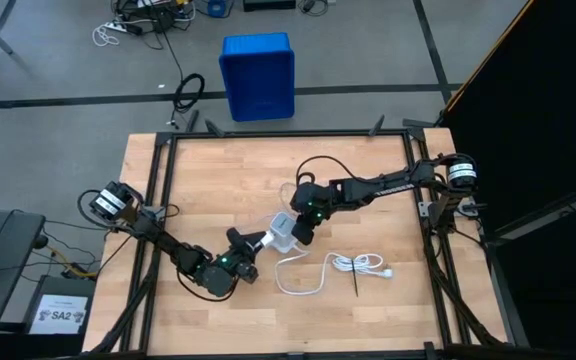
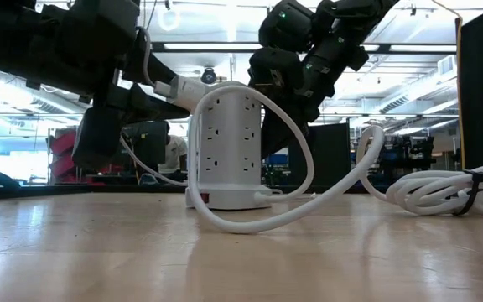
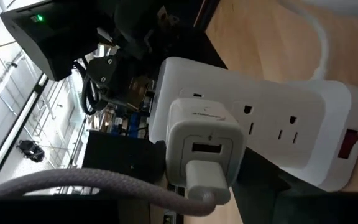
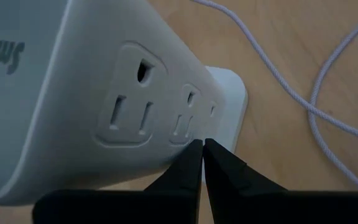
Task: Insert USB
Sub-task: Insert the white charger adapter into the white outlet extension
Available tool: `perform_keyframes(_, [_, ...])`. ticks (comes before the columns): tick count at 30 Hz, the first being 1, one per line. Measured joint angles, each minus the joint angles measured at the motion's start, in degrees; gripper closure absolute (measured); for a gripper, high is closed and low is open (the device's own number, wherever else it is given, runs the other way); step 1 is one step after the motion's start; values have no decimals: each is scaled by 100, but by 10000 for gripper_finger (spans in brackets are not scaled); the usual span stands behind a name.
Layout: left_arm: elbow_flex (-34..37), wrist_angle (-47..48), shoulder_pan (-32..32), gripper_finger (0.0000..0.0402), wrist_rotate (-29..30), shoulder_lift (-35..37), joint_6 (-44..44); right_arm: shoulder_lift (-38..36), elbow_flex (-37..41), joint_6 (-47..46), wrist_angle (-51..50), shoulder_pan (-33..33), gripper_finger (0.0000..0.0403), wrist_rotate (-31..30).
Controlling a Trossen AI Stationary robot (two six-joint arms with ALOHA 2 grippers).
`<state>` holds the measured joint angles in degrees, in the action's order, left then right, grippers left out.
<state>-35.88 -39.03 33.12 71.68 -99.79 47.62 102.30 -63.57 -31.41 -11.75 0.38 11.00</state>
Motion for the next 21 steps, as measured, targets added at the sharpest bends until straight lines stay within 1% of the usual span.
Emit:
perform_keyframes(15, [-2,109,0,278,217,11,-34,13,7,-291,138,48,403,17])
perform_keyframes(18, [-2,180,0,278,139,19,-50,13,7,-219,138,64,403,11])
perform_keyframes(21, [-10,363,0,278,87,26,-49,13,7,111,136,87,403,9])
